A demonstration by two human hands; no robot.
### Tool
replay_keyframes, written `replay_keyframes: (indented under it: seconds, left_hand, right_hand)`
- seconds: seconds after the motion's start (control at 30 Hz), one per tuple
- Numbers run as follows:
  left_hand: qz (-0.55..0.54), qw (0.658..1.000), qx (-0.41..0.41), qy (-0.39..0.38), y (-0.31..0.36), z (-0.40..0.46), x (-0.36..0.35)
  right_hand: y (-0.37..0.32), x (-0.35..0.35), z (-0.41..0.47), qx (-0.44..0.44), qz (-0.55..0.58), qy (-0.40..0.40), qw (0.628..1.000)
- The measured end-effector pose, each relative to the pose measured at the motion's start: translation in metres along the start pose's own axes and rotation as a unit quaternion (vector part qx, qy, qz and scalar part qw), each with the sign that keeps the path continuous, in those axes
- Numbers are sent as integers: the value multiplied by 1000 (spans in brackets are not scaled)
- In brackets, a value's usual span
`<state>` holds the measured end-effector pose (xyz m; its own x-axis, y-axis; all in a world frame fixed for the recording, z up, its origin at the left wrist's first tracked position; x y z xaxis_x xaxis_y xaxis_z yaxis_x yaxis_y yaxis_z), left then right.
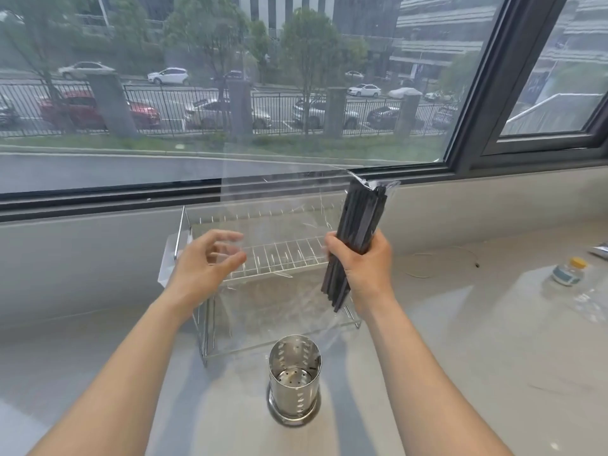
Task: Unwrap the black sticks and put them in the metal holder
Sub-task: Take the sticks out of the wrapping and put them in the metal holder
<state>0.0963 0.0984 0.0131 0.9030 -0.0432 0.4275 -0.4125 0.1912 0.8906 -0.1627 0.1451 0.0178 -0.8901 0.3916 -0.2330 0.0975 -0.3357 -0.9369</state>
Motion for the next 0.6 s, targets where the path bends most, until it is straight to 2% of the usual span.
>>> replay_keyframes:
  seconds: [0.3,0.6]
  left_hand:
    - [-34,998,1,54,-25,-8,-9]
    - [-48,997,1,58,-35,-9,-10]
  right_hand:
    - [21,3,-16,-33,9,-1,999]
    - [26,4,-18,-43,17,-9,999]
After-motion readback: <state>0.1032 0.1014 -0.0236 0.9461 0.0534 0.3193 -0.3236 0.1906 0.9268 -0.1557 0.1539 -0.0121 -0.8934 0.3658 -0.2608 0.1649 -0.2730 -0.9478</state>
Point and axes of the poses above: each hand's wrist, its own z-axis towards the middle knuckle, its own x-axis out of the back of the hand, y = z × x, the point moved 1 cm from there along z, towards the middle knuckle, and after that the axes turned 3 degrees about z, right-handed, at the moved point
